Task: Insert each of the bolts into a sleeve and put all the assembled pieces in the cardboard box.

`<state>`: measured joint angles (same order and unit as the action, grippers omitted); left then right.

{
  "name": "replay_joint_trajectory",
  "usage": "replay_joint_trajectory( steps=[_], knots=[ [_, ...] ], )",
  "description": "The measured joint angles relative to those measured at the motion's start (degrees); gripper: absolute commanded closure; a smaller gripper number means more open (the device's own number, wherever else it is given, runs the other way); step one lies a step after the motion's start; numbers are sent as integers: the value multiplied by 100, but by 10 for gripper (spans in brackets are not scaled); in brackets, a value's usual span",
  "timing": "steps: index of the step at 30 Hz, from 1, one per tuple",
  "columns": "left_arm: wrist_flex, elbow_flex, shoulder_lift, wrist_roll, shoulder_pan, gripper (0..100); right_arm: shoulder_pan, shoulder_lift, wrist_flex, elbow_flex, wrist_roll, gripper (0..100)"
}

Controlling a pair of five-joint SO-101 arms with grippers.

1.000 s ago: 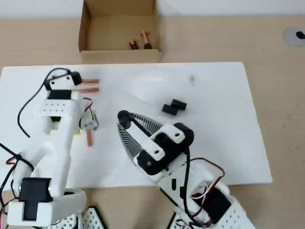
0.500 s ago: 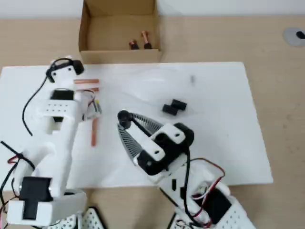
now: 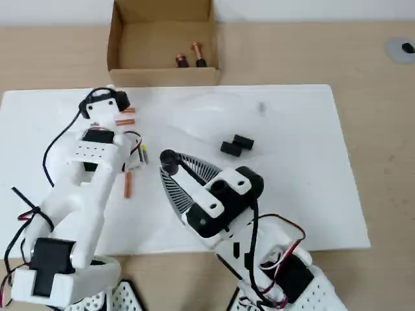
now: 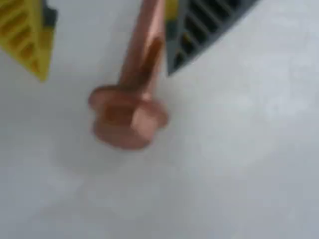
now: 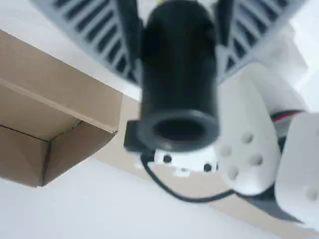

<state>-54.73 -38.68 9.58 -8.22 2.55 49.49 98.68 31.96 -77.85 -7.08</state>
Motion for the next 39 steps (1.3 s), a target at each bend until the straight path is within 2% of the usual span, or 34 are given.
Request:
replay_joint_trajectory(
  steps=[10, 17, 22, 26, 30, 39],
  knots=[
    [0, -149, -62, 0, 0, 829, 0, 0, 0, 0, 0, 973],
    [149, 88, -677, 9, -299, 829, 0, 0, 0, 0, 0, 973],
    [-237, 756, -1266, 9, -325, 849, 0, 0, 0, 0, 0, 973],
    [-686, 1415, -1758, 44, -334, 995, 0, 0, 0, 0, 0, 973],
    [-1002, 1978, -2180, 431, -290, 991, 0, 0, 0, 0, 0, 973],
    [-1319, 2251, -2295, 545, -299, 991, 0, 0, 0, 0, 0, 973]
  ],
)
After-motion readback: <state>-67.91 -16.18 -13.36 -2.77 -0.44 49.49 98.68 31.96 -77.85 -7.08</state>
